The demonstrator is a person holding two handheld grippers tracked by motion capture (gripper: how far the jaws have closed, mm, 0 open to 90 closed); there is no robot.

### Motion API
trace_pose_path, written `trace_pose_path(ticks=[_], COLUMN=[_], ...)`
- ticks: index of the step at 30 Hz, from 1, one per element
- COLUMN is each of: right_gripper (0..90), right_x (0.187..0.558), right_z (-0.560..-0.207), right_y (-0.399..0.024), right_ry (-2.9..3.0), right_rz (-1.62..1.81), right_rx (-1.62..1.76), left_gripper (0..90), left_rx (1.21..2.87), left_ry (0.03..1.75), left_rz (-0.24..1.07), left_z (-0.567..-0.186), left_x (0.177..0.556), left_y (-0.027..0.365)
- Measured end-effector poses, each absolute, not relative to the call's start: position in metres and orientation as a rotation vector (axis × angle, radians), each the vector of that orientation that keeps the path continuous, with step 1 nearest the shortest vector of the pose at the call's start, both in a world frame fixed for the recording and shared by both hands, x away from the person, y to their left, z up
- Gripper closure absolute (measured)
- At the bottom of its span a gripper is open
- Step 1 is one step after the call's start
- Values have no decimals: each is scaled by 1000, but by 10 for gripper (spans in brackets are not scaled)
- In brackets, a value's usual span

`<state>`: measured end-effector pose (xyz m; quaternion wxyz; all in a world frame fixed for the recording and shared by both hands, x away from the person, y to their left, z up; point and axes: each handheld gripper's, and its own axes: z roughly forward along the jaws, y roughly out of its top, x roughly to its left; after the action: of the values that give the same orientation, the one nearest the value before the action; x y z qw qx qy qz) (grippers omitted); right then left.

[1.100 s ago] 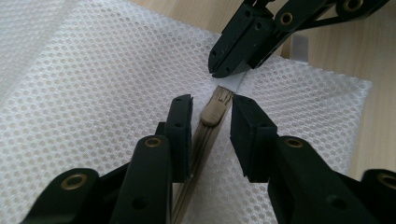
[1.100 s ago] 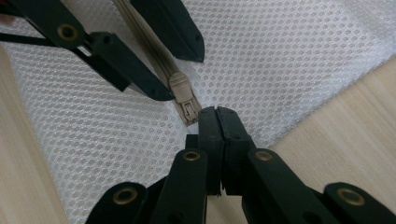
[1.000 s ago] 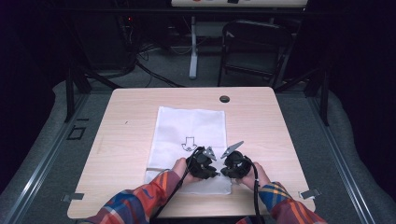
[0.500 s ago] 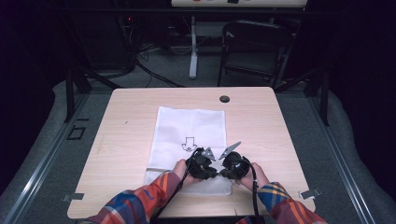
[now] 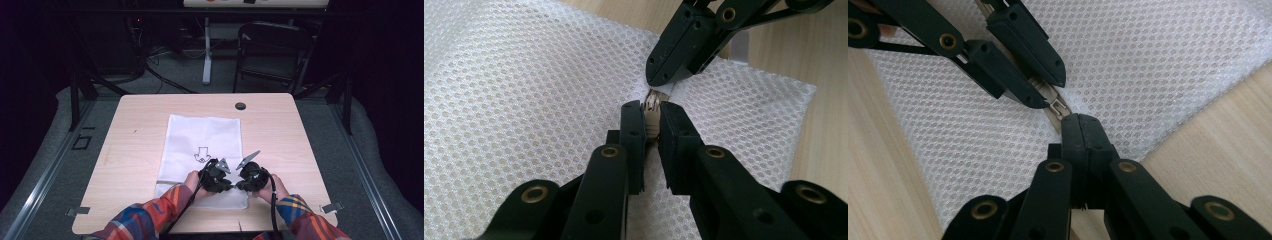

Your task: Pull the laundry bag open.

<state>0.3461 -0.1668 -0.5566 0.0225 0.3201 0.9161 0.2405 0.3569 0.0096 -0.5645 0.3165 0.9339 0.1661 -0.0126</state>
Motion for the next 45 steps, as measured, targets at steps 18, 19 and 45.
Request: trace_pose_path(ticks=[18,19,45], right_gripper=[900,900,900], right_x=[346,346,346], right_z=[-556,-556,-554], right_y=[-168,-168,-167], right_ry=[2835,2836,2831], right_rz=[734,733,672], right_rx=[1006,1005,1030], left_gripper=[812,811,818], left_rx=[2480,2471,2443], left_ry=[443,451,399], left_rz=[-55,-55,-15], left_z=[-562,-562,-568], left_x=[357,357,356], left_y=[17,17,8])
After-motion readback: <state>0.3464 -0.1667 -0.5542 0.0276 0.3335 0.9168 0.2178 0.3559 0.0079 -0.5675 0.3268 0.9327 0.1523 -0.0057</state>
